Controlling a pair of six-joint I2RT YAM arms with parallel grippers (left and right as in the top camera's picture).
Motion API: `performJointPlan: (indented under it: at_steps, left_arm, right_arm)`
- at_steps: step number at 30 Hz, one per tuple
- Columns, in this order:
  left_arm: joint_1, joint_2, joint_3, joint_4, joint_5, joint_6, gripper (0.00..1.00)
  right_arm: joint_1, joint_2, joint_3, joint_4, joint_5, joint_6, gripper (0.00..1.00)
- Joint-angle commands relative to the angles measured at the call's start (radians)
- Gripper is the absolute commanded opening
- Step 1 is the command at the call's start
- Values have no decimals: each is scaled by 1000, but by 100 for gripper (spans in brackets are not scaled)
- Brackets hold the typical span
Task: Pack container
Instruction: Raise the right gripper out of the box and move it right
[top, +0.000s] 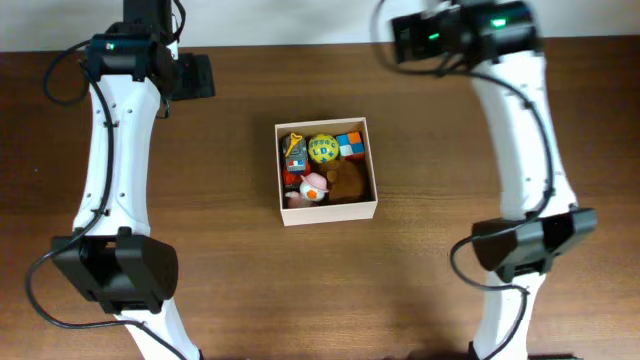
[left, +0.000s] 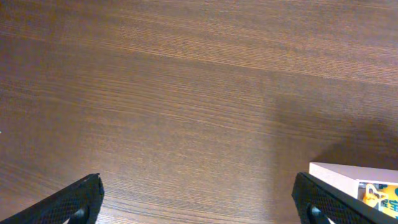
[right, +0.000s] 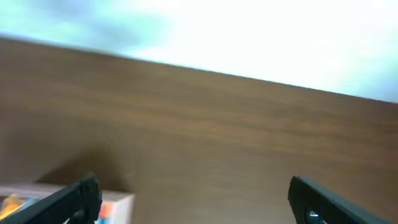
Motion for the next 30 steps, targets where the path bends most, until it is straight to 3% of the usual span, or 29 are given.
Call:
performJointPlan:
  at_steps: [1,30]
  left_arm:
    - [-2,6,15,0,-7,-13,99]
    - [-2,6,15,0,-7,-13,99]
  right_arm:
    - [-48,-29,21,-7,35,16,99]
    - [-90,-29,21,-17,35,15,99]
